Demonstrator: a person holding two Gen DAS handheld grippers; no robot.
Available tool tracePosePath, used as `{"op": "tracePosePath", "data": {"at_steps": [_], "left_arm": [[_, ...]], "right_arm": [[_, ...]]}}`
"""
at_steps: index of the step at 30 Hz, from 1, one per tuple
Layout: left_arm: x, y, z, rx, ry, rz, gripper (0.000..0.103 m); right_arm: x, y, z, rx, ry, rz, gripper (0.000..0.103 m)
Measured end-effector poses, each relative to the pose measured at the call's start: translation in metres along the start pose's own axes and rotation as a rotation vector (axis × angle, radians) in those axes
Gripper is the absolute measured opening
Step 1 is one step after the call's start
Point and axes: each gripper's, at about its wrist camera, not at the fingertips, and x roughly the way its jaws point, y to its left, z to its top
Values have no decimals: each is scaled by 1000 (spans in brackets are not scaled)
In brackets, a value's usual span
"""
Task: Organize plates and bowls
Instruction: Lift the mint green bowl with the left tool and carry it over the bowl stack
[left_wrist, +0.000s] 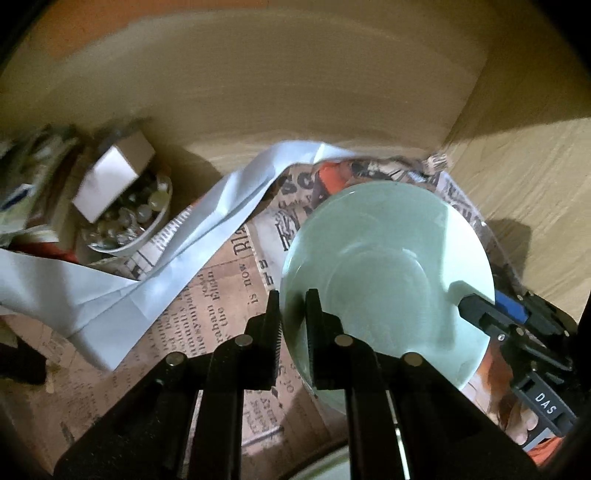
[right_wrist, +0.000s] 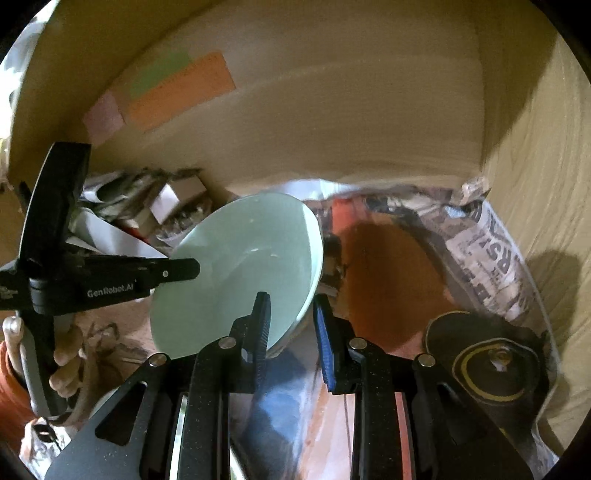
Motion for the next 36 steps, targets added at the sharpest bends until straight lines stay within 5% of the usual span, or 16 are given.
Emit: {"op": "tracePosePath", "data": {"at_steps": [22,36], "left_arm": [[-140,20,-76,-7,-275,25,11],[-192,65,-141,-69,-359,46,11]], "right_arm": [[-65,84,-20,-74,-135,64,22],[-68,143,-48,-140,-132,148,22]]}}
